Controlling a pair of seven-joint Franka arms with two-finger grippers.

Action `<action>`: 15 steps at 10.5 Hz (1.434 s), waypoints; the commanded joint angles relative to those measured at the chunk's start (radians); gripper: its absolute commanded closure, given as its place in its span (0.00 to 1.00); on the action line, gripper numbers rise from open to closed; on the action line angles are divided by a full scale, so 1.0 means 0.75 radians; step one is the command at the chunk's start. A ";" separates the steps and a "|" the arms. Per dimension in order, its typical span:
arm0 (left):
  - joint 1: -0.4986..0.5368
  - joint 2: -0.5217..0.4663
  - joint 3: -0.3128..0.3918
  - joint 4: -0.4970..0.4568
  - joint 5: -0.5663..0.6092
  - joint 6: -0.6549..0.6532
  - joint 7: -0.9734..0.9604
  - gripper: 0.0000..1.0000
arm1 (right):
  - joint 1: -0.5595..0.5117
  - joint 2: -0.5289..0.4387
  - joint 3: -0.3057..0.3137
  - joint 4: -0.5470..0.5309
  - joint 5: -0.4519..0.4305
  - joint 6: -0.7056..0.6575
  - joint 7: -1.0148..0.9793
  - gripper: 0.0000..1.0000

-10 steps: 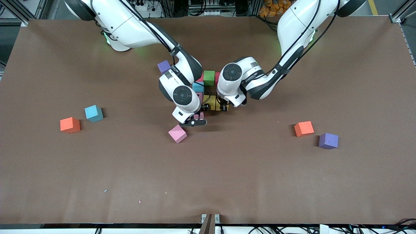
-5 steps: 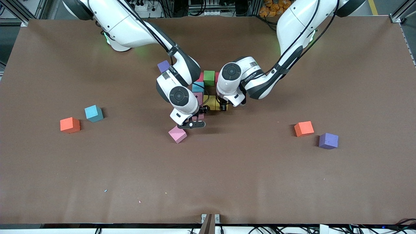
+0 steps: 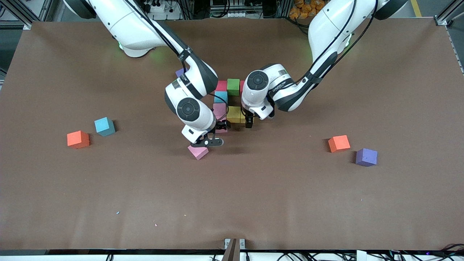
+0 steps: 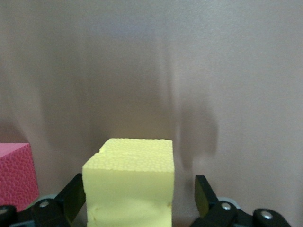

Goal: Arrange 11 blocks into digit 3

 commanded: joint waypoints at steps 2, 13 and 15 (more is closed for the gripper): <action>-0.006 -0.117 -0.020 0.006 0.039 -0.165 -0.022 0.00 | -0.049 -0.044 -0.037 0.008 -0.055 -0.010 -0.328 0.00; 0.125 -0.187 -0.034 0.385 -0.079 -0.596 0.580 0.00 | -0.049 0.015 -0.058 -0.115 -0.356 0.315 -0.691 0.00; 0.162 -0.189 -0.030 0.439 -0.077 -0.668 0.731 0.00 | -0.047 0.027 -0.058 -0.133 -0.356 0.342 -0.689 0.00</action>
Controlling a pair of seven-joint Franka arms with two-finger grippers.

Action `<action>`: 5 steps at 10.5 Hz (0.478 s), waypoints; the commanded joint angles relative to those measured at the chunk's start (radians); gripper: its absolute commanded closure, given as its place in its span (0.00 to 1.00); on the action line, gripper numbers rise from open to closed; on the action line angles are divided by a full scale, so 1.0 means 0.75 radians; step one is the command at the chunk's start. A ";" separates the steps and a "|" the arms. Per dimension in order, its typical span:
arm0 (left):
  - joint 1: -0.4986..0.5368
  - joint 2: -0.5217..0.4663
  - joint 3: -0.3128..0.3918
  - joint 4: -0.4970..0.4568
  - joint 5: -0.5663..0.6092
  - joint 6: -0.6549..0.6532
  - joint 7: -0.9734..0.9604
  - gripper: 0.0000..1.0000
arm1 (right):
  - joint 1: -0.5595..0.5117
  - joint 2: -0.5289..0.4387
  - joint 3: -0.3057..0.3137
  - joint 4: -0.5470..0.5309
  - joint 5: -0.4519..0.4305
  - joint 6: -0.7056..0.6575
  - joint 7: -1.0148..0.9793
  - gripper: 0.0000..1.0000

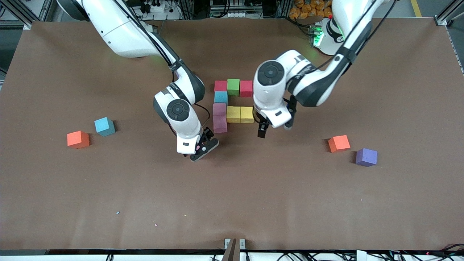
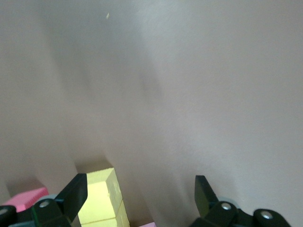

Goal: Arrange 11 blocks into digit 3

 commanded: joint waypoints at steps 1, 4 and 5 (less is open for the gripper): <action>0.034 0.016 -0.003 0.076 -0.020 -0.117 0.227 0.00 | -0.001 0.005 0.001 -0.065 -0.020 0.096 -0.013 0.00; 0.141 0.014 -0.005 0.103 -0.014 -0.193 0.591 0.00 | -0.003 0.009 -0.001 -0.084 -0.010 0.117 -0.007 0.00; 0.163 0.006 -0.003 0.105 -0.010 -0.205 0.691 0.00 | -0.003 0.007 -0.003 -0.084 -0.008 0.115 -0.009 0.05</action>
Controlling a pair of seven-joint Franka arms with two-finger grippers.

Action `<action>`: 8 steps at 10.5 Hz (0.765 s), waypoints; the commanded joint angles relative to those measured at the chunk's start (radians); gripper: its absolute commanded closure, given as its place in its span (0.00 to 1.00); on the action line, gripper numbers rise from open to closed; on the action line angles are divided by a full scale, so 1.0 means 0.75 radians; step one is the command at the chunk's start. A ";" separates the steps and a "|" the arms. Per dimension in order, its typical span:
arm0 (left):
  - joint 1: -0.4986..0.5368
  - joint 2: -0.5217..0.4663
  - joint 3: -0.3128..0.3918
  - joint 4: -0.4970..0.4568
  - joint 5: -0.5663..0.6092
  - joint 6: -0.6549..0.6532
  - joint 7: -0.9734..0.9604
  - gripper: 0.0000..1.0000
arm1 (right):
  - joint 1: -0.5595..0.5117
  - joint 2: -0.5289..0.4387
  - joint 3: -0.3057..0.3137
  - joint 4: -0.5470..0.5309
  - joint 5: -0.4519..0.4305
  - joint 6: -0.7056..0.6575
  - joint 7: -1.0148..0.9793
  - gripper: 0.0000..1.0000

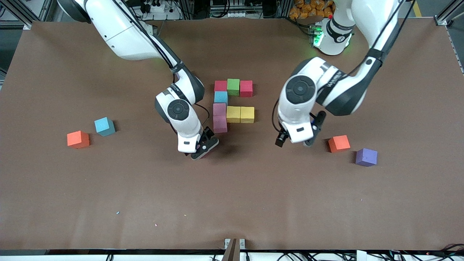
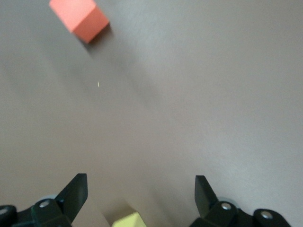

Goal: Arrange 11 blocks into digit 3

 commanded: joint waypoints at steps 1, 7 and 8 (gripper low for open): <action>0.061 0.003 -0.011 0.034 0.016 -0.050 0.225 0.00 | -0.005 -0.012 -0.004 -0.011 -0.008 0.006 -0.008 0.24; 0.231 -0.004 -0.013 0.032 0.030 -0.060 0.788 0.00 | -0.009 -0.014 -0.008 0.012 0.121 -0.006 0.051 1.00; 0.237 0.003 -0.009 0.030 0.030 -0.060 0.843 0.00 | -0.007 -0.014 -0.018 0.026 0.127 -0.008 0.099 1.00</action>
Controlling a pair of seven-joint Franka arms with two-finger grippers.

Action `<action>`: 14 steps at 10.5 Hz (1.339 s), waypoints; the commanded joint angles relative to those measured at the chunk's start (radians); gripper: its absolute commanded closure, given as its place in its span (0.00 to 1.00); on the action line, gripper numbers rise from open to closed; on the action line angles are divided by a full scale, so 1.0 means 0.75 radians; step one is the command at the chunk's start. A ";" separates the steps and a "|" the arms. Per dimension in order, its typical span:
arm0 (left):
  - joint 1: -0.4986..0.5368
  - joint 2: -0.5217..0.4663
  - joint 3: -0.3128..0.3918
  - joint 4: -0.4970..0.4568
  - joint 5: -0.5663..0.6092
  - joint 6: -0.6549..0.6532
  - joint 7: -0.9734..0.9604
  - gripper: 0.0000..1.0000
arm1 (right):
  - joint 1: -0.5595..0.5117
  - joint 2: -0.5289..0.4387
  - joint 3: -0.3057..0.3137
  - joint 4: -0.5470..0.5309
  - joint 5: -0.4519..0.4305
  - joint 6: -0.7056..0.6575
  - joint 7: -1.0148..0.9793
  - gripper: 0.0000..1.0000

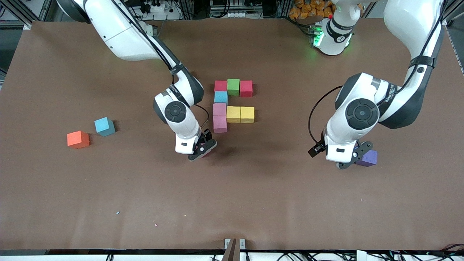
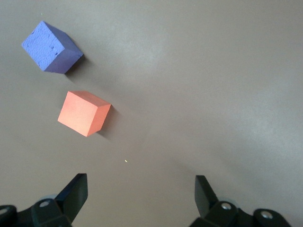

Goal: Arrange 11 blocks into digit 3

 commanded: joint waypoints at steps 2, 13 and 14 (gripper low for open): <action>0.067 0.003 -0.009 0.006 0.022 -0.029 0.247 0.00 | -0.002 -0.013 -0.011 0.074 0.039 -0.056 0.248 1.00; 0.280 0.134 -0.011 -0.076 0.106 0.059 0.790 0.00 | 0.124 0.149 -0.042 0.367 0.150 -0.273 0.848 1.00; 0.311 0.136 -0.013 -0.113 0.106 0.098 0.792 0.00 | 0.143 0.169 -0.042 0.373 0.144 -0.274 0.850 1.00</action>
